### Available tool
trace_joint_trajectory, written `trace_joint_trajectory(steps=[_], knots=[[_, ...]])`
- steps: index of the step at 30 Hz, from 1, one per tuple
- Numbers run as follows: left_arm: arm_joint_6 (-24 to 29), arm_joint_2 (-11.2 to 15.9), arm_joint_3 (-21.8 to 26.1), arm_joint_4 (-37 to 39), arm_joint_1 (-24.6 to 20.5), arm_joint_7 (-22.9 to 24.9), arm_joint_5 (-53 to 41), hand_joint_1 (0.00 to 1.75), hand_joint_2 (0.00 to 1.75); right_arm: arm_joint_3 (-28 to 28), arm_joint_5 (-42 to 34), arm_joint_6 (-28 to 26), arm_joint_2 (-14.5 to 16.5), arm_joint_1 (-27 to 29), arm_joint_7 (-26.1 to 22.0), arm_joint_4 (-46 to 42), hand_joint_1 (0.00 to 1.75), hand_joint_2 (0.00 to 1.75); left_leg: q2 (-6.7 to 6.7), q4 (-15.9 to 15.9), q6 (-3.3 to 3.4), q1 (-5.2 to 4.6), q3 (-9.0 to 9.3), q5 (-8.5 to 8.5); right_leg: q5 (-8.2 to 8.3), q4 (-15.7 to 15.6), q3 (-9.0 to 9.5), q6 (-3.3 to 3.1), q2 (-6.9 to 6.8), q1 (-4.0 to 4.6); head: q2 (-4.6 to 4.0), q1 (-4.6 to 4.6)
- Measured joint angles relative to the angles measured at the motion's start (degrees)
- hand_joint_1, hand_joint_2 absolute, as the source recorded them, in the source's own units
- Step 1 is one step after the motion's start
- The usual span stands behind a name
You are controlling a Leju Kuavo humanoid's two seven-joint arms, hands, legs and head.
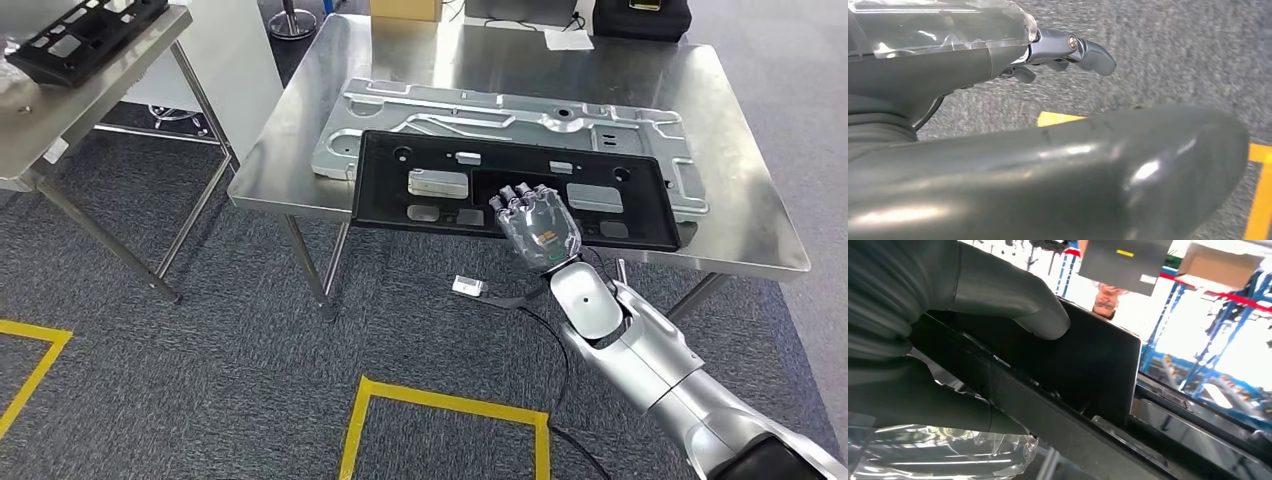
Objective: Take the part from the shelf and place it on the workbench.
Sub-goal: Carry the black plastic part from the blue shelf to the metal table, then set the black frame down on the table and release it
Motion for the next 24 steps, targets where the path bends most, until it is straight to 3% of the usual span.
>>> trace_joint_trajectory(steps=[1,2,4,5,7,9,11,12,13,15,16,17,19,21,23,24], knots=[[0.0,0.0,0.0,0.0,0.0,0.0,0.0,0.0,0.0,0.2,0.0,0.4,0.1,-0.2,-0.6,0.3,1.75,1.75,-0.04,0.0,-0.35,-0.04,0.52,-0.69,3.21,-1.8,0.18,-0.52,0.01,0.15,0.0,-0.07],[0.0,0.0,0.0,0.0,0.0,0.1,0.1,0.0,0.0,0.3,0.0,0.8,0.3,-0.4,-1.3,0.6,1.75,1.75,-0.06,0.0,-0.7,-0.06,0.88,-1.15,4.93,-2.6,0.3,-1.12,0.04,0.33,0.0,-0.11],[0.0,0.1,0.0,0.1,-0.1,0.1,0.2,0.0,0.0,0.5,0.0,1.5,0.7,-1.1,-2.5,1.0,1.75,1.75,0.1,1.1,-1.38,-0.06,0.52,-0.89,4.46,-2.9,0.9,-2.15,0.19,0.39,0.0,-0.14],[0.0,0.2,0.0,0.1,-0.2,0.1,0.2,0.0,0.0,0.5,0.0,1.6,0.8,-1.6,-2.8,1.1,1.75,1.75,0.28,3.1,-1.7,-0.07,-0.5,-0.23,4.1,-3.2,1.44,-2.56,0.18,0.28,0.0,-0.15],[0.0,0.2,0.0,0.1,-0.3,0.2,0.2,0.0,0.0,0.5,0.0,1.8,1.1,-2.2,-3.2,1.4,1.75,1.75,0.65,9.6,-2.41,0.1,-4.47,0.14,3.31,-3.8,2.97,-3.08,0.19,0.01,0.0,-0.36],[0.0,0.2,0.0,0.1,-0.3,0.2,0.2,0.0,0.0,0.5,0.0,1.9,1.5,-2.2,-3.6,1.7,1.75,1.75,0.9,15.5,-2.95,0.46,-8.94,-2.52,2.16,-4.1,4.58,-3.3,0.2,-0.01,0.0,-0.54],[0.0,0.1,0.0,0.1,-0.2,0.2,0.3,0.0,0.0,0.5,0.0,2.2,1.9,-2.1,-4.2,2.0,1.75,1.75,1.06,16.8,-3.15,0.68,-11.69,-5.24,0.75,-4.2,6.4,-3.29,0.27,0.0,0.0,-0.53],[0.0,0.1,0.0,0.1,-0.2,0.2,0.3,0.0,0.0,0.4,0.0,2.2,2.1,-2.1,-4.4,2.1,1.75,1.75,1.1,15.2,-3.05,0.71,-12.03,-4.89,0.0,-4.2,7.41,-3.25,0.31,0.02,0.0,-0.54],[0.0,0.1,0.0,0.1,-0.2,0.2,0.3,0.0,0.0,0.4,0.0,2.3,2.3,-2.1,-4.7,2.3,1.75,1.75,1.12,12.2,-2.79,0.68,-11.76,-2.98,-0.76,-4.2,8.47,-3.18,0.34,0.06,0.0,-0.54],[0.0,0.2,0.0,0.1,0.0,0.2,0.4,0.0,0.0,0.3,0.0,2.2,2.7,-2.1,-4.9,2.5,1.75,1.75,1.14,4.7,-1.89,0.36,-10.62,4.16,-2.21,-4.2,10.14,-2.91,0.4,0.18,0.0,-0.52],[0.0,0.2,0.0,0.1,0.0,0.2,0.5,0.0,0.0,0.3,0.0,2.2,2.9,-2.1,-5.0,2.6,1.75,1.75,1.15,1.9,-1.49,0.16,-10.16,6.8,-2.83,-4.3,10.64,-2.64,0.48,0.25,0.0,-0.49],[0.1,0.3,0.0,0.1,0.1,0.2,0.5,0.0,0.0,0.2,0.0,2.1,3.0,-2.0,-5.0,2.8,1.75,1.75,1.16,0.3,-1.14,-0.04,-9.91,8.39,-3.2,-4.5,11.06,-2.31,0.55,0.28,0.0,-0.51],[0.1,0.3,0.0,0.1,0.1,0.1,0.5,0.0,0.0,0.0,0.0,2.0,3.2,-2.0,-5.0,2.9,1.75,1.75,1.2,-0.7,-0.58,-0.08,-9.11,8.19,-3.22,-4.5,11.58,-1.52,0.63,0.38,0.0,-0.53],[0.2,0.3,0.0,0.1,0.1,0.1,0.6,0.0,0.0,-0.5,0.0,1.9,3.2,-2.1,-5.0,2.9,1.75,1.75,1.16,-1.6,0.0,0.15,-7.58,7.81,-2.85,-1.8,10.8,-0.99,0.54,0.33,0.0,-0.4],[0.2,0.3,0.0,0.1,0.0,0.1,0.7,0.0,0.0,-0.8,0.0,1.8,3.3,-2.2,-5.0,3.0,1.75,1.75,1.1,-2.0,0.3,0.31,-6.06,6.96,-3.98,4.5,7.03,-0.65,0.43,0.13,0.0,-0.26],[0.2,0.3,0.0,0.1,-0.1,0.1,0.7,0.0,0.0,-0.9,0.0,1.7,3.4,-2.3,-5.1,3.1,1.75,1.75,1.06,-2.0,0.37,0.32,-5.45,6.37,-5.51,7.8,4.47,-0.43,0.4,0.06,0.0,-0.21]])
